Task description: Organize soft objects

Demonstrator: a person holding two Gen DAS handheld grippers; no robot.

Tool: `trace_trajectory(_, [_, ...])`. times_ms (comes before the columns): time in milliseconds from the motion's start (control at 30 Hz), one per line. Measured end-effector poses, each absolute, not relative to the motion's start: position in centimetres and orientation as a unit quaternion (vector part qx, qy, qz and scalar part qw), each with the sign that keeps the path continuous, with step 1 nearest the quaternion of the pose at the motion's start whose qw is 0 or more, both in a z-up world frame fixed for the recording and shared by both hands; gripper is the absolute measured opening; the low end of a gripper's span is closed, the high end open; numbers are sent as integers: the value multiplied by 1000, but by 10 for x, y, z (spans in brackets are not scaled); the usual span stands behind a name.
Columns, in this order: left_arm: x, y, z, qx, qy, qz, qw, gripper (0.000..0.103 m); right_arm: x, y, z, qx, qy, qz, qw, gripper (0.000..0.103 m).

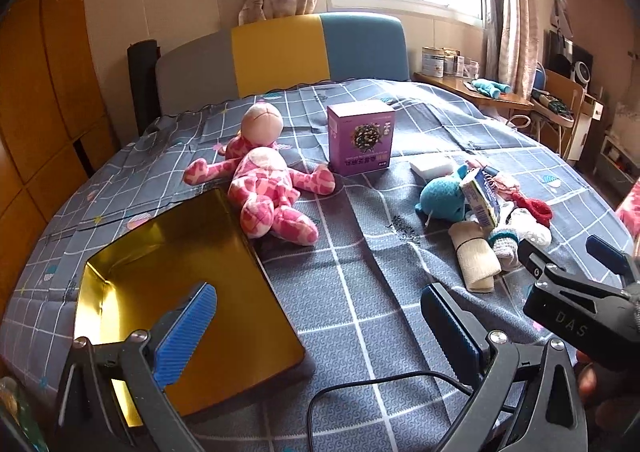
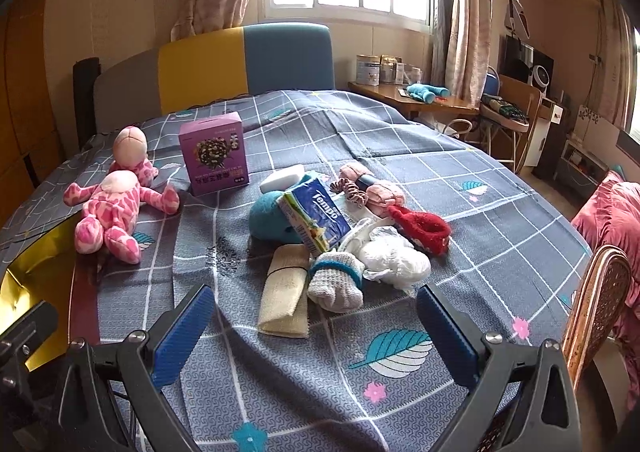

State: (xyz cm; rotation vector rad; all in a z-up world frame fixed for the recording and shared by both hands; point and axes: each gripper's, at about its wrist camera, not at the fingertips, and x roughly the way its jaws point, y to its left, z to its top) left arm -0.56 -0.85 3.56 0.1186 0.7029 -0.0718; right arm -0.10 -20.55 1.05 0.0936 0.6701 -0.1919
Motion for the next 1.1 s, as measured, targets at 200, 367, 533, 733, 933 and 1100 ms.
trace_trajectory(200, [2,-19,40,66,345,-53,935,103,2,-214,9,43,331,-99,937,103])
trace_trajectory(367, [20,-32,37,71,367,-79,924,103,4,-228,11,36,336,-105,935,103])
trace_trajectory(533, [45,-52,30,70,396,-120,908,103,3,-256,18,32,350,-105,930,103])
trace_trajectory(733, [76,-93,18,91,415,-171,889,102,-4,-303,33,38,354,-132,925,103])
trace_trajectory(933, [101,-136,-15,101,461,-214,856,79,-6,-335,34,69,350,-152,922,103])
trace_trajectory(1100, [113,-158,-36,103,480,-221,843,70,-3,-343,25,85,357,-155,917,103])
